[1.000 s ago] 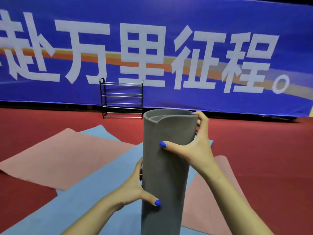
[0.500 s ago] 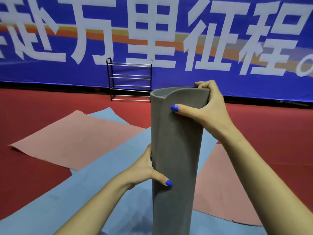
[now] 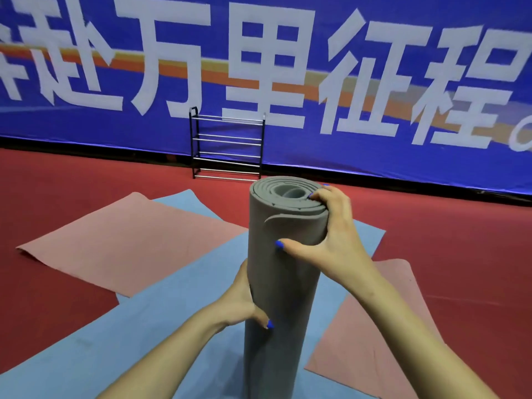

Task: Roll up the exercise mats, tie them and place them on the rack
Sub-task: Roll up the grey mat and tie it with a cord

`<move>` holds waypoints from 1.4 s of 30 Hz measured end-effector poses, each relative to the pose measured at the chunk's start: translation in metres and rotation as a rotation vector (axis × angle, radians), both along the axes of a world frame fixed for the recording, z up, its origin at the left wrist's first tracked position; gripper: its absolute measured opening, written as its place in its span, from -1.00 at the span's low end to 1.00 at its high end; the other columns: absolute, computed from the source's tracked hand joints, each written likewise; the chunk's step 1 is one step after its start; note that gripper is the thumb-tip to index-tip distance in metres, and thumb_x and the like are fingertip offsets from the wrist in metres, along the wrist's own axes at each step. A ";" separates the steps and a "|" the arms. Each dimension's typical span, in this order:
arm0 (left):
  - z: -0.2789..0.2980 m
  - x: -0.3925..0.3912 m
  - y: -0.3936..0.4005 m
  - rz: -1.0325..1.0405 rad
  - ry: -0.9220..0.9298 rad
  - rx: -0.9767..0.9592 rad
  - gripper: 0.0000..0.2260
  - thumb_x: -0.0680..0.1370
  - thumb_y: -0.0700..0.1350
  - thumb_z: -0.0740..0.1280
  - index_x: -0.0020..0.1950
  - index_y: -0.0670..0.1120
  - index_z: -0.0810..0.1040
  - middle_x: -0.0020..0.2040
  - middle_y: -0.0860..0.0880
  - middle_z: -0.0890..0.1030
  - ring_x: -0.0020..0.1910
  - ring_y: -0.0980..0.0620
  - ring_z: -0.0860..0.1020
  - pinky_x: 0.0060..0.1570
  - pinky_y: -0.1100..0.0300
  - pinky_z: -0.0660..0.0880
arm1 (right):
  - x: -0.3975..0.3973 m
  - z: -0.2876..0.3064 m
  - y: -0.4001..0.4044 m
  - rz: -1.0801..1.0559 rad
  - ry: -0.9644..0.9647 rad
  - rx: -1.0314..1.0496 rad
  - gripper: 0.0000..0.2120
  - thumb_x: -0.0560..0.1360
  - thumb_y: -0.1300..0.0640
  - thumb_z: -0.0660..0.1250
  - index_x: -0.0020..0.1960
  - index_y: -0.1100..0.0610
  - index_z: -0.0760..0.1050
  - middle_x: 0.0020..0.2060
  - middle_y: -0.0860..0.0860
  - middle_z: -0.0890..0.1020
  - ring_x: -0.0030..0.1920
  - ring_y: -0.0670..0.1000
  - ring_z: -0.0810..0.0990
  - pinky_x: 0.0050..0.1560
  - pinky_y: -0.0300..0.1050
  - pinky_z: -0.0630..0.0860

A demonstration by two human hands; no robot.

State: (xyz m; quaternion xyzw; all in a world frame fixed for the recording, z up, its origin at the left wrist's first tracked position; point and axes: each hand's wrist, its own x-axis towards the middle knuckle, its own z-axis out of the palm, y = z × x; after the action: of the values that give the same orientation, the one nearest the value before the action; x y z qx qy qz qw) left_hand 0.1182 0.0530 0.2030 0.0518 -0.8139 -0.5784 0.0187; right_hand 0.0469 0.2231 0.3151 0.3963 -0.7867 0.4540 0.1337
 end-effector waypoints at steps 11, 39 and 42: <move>-0.008 -0.010 -0.007 0.020 -0.044 -0.003 0.03 0.25 -0.33 0.56 0.44 0.23 0.00 0.33 0.10 0.32 0.24 0.15 0.38 -0.03 0.36 0.53 | -0.009 0.000 -0.006 -0.038 0.014 -0.008 -0.25 0.20 -0.11 0.58 0.21 -0.14 0.20 0.28 -0.24 0.17 0.25 -0.26 0.25 0.28 -0.24 0.28; -0.006 -0.028 0.037 0.150 0.255 -0.102 0.17 -0.05 0.08 0.64 0.39 0.38 0.01 0.40 0.23 0.25 0.32 0.20 0.35 0.13 0.30 0.41 | -0.008 0.006 0.038 -0.089 -0.118 -0.011 -0.22 0.22 -0.15 0.58 0.27 -0.05 0.21 0.29 -0.21 0.17 0.20 -0.27 0.26 0.20 -0.29 0.31; -0.004 -0.032 0.054 0.125 0.251 -0.158 0.26 -0.06 0.10 0.64 0.49 0.22 -0.02 0.46 0.14 0.20 0.39 0.10 0.30 0.26 0.09 0.42 | -0.006 0.012 0.077 -0.044 -0.205 -0.015 -0.23 0.32 -0.23 0.44 0.40 -0.05 0.18 0.35 -0.18 0.16 0.32 -0.25 0.20 0.32 -0.25 0.23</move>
State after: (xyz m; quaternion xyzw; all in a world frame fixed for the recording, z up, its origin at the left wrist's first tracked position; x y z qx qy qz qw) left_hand 0.0861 0.1070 0.1987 0.0281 -0.8433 -0.5121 0.1605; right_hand 0.0409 0.3000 0.3269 0.3294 -0.8013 0.4952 0.0653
